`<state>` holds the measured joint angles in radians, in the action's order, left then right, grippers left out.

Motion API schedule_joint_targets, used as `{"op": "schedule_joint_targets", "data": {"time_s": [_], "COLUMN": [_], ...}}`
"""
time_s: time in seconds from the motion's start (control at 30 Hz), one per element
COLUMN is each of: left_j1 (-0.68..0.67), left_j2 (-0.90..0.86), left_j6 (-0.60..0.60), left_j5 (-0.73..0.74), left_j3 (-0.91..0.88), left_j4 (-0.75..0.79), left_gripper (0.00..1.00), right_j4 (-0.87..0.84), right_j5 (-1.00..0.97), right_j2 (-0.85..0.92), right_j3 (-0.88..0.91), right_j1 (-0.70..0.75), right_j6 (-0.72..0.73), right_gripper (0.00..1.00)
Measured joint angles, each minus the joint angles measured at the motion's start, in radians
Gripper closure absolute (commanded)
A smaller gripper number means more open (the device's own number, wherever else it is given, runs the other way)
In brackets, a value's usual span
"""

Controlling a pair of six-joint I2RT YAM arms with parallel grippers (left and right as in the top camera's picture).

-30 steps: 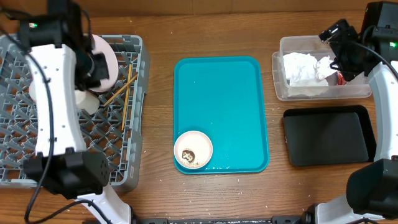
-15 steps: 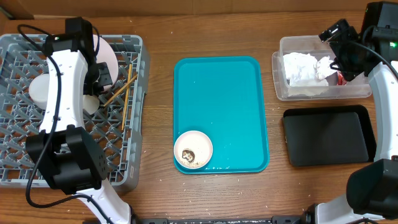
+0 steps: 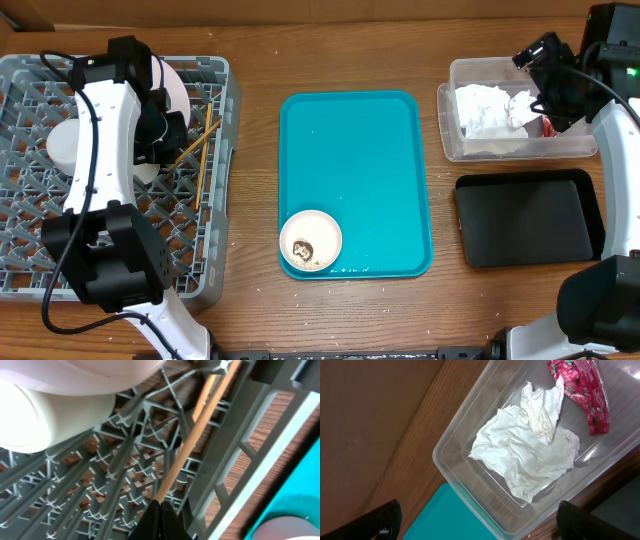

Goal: Sort waste into correct bins and load items into the dishwasher

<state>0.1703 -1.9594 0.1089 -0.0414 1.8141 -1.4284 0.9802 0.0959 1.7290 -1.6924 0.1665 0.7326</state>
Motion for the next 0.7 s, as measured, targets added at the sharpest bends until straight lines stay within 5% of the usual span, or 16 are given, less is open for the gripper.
{"op": "schedule_joint_targets", "data": {"time_s": [0.7], "left_j1": [0.0], "left_j2": [0.0], "left_j6": [0.003], "left_j5": [-0.074], "left_j3": [-0.138], "left_j4": [0.068], "left_gripper": [0.96], "right_j4": [0.014], "right_j5": [0.0], "right_j2": [0.0], "right_j3": [0.0], "right_j1": [0.0], "right_j6": [0.0], "right_gripper": [0.0]}}
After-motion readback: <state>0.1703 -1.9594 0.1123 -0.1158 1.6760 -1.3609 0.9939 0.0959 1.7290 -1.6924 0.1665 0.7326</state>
